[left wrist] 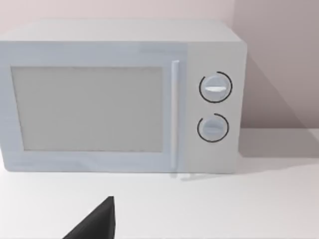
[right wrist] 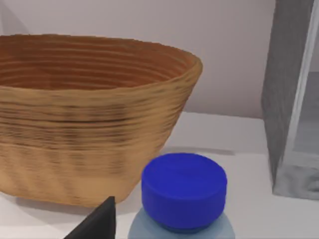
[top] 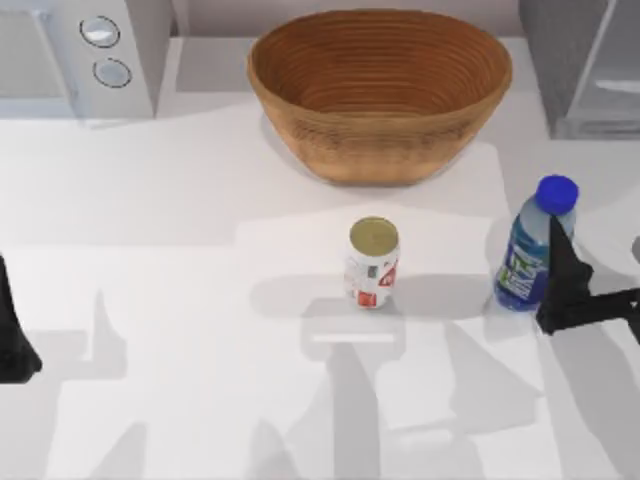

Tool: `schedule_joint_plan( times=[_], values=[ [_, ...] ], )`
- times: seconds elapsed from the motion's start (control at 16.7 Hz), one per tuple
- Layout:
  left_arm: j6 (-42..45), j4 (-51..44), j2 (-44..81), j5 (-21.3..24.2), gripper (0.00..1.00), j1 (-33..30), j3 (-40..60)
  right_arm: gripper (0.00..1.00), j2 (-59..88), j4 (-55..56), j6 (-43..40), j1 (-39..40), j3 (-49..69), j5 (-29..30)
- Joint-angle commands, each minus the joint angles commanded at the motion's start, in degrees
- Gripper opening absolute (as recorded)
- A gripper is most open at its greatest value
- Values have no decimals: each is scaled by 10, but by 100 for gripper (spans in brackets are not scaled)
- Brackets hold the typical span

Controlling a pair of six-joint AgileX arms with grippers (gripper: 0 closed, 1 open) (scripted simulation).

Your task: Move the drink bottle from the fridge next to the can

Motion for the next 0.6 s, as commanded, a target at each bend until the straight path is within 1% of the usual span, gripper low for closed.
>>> schedule_joint_plan(
  times=[0.3,0.48,0.6],
  values=[
    [0,0,0,0,100,0,0,100,-309,-273,5,-108,-45,-102],
    [0,0,0,0,100,0,0,100,-483,-427,4,-173,-57,-141],
    [0,0,0,0,100,0,0,100,-583,-517,2,-207,-60,-155]
  ],
)
